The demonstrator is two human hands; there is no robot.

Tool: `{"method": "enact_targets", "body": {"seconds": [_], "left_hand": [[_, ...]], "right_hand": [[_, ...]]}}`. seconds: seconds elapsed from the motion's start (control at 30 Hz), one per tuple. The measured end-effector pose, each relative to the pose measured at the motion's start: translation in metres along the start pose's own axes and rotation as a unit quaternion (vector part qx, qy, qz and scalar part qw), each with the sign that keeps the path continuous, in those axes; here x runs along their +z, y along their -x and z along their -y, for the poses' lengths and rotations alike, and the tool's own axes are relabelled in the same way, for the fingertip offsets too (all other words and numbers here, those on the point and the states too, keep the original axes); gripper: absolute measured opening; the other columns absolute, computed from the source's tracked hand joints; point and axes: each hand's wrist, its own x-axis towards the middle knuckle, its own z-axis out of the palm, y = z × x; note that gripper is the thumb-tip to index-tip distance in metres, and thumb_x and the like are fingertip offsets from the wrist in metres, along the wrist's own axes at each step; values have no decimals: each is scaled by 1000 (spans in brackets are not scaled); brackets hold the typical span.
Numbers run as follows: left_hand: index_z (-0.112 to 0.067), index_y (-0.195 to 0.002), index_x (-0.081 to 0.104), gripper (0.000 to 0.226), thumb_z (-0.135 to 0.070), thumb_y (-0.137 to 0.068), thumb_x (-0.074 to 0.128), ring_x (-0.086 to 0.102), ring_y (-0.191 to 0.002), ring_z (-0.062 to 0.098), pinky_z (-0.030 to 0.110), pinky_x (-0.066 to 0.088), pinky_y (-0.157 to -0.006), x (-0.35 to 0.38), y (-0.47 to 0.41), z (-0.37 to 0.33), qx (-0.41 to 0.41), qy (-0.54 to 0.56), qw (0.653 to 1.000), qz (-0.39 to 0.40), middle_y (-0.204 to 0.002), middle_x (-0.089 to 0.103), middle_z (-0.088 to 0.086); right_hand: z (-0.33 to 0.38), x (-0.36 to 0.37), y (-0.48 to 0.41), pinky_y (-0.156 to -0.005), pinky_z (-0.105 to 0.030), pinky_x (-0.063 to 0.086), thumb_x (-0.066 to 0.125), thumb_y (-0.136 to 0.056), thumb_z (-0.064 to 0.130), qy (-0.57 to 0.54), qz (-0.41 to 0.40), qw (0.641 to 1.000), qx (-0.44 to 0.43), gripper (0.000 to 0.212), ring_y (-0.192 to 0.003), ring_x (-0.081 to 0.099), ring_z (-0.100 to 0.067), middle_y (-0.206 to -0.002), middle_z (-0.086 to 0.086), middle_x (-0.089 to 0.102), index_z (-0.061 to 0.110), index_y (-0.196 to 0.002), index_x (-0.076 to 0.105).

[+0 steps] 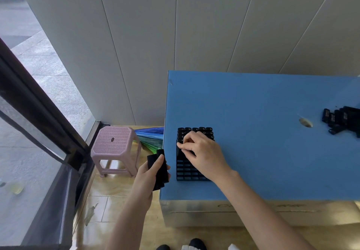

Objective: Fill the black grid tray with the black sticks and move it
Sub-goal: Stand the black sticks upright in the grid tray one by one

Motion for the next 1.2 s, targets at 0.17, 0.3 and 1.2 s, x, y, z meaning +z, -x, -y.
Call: {"method": "enact_targets", "body": {"seconds": [0.17, 0.3, 1.2], "left_hand": [[-14, -100, 62, 22, -33, -89, 57, 59, -78, 22, 36, 46, -71, 0, -2, 2, 0, -10, 1000, 6, -87, 66, 7], [-11, -97, 64, 26, -34, -86, 60, 59, -75, 20, 35, 44, -69, 2, -3, 4, 7, -23, 1000, 4, -80, 65, 6], [-7, -100, 66, 14, -10, -89, 57, 38, -58, 14, 27, 35, -56, -1, -8, 4, 8, 15, 1000, -6, -64, 39, 7]], "right_hand": [[3, 1, 9, -65, -22, 43, 61, -86, 18, 23, 11, 1000, 15, 25, -77, 51, -14, -91, 4, 56, 19, -110, 66], [26, -1, 28, -72, -13, 46, 48, -94, 28, -163, 33, 975, 148, 30, -86, 55, -1, -105, 12, 57, 24, -124, 54], [-11, -20, 32, -73, -18, 50, 69, -81, 21, -118, -39, 978, 167, 20, -76, 61, -4, -88, 15, 63, 17, -98, 58]]}}
